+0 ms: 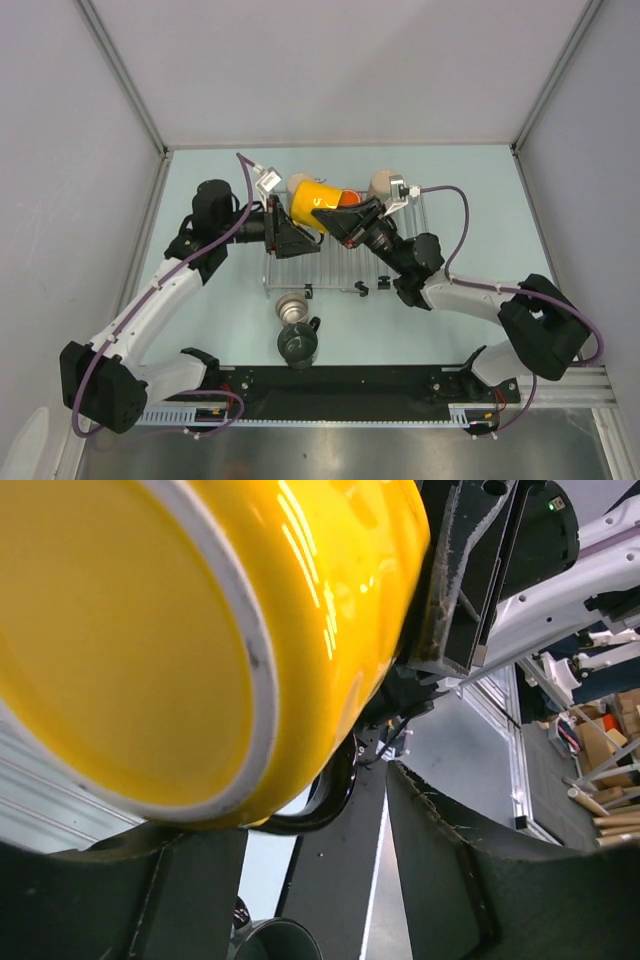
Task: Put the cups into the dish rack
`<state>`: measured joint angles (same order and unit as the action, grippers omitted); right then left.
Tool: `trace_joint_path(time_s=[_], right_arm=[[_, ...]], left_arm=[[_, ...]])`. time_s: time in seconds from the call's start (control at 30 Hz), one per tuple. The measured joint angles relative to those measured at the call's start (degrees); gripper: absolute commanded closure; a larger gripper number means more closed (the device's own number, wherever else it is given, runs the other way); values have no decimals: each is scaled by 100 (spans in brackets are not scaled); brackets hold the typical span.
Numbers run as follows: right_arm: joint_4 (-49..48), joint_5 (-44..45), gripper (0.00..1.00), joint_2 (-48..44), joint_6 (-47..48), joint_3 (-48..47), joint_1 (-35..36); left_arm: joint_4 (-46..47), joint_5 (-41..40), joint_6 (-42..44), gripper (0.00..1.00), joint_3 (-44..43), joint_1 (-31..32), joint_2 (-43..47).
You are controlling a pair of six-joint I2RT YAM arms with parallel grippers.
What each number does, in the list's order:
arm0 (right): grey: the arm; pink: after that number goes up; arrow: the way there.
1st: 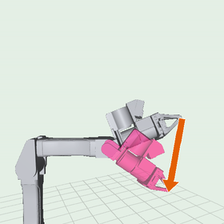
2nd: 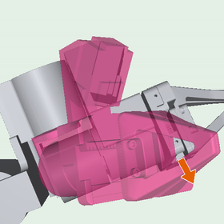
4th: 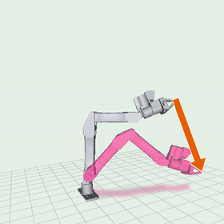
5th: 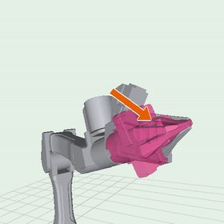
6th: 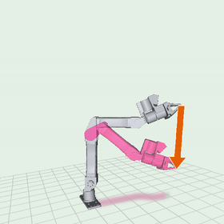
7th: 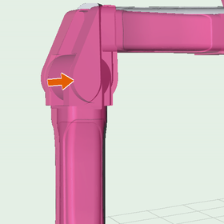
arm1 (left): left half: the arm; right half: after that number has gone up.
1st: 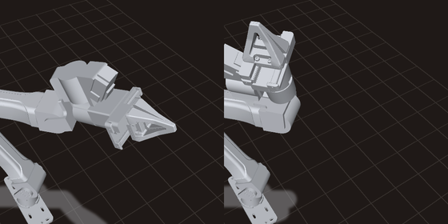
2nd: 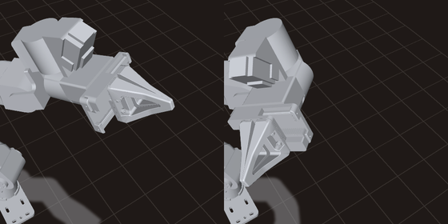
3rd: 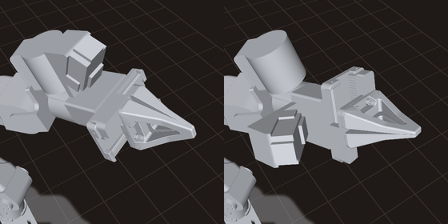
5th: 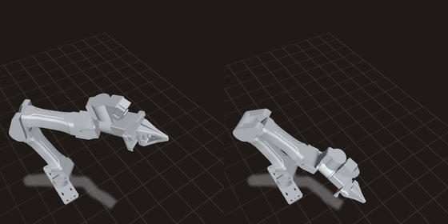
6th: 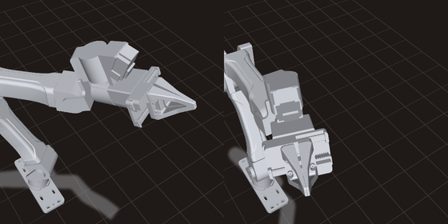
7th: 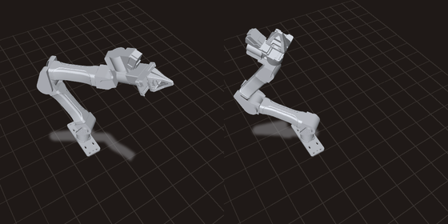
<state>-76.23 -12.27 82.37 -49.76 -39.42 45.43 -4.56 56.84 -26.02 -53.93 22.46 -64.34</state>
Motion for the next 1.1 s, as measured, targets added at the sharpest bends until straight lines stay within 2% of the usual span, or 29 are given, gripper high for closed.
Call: trace_joint_path(time_s=[0.23,0.37,0.43,0.53,0.57,0.63,0.67,0.7,0.77,0.87,0.93,0.97,1.03,1.07,1.1], right_arm=[[-481,4,100,466,-444,-144,37],[-761,136,100,793,-662,-208,98],[-841,264,100,887,-691,-208,188],[-964,404,100,1036,-726,-208,293],[-1038,442,100,1091,-732,-212,315],[-1158,509,100,1176,-723,-219,348],[-1239,476,100,1239,-721,-216,350],[-1248,472,100,1283,-723,-221,356],[-1250,457,100,1344,-721,-227,361],[-1250,494,100,1384,-778,-227,361],[-1252,487,92,1379,-787,-227,361],[-1250,487,82,1379,-791,-223,361],[-1250,483,75,1377,-831,-190,361],[-1248,470,66,1366,-870,-160,361],[-1241,435,64,1360,-911,-125,365]], left_arm=[[13,22,-278,44,0,-101,-11],[9,-37,-396,52,0,-260,-17],[13,-76,-461,53,0,-337,-17],[17,-74,-568,66,0,-428,-26],[0,-52,-608,75,0,-450,-50],[-9,4,-748,83,0,-485,-111],[-7,101,-887,92,0,-529,-142],[-35,144,-994,96,0,-573,-166],[-116,245,-1145,100,0,-636,-234],[-173,254,-1156,99,0,-649,-271],[-179,262,-1145,99,0,-649,-269],[-197,269,-1137,100,0,-651,-269],[-243,267,-1082,100,0,-651,-269],[-271,267,-992,100,0,-651,-269],[-315,269,-866,100,0,-649,-269]])
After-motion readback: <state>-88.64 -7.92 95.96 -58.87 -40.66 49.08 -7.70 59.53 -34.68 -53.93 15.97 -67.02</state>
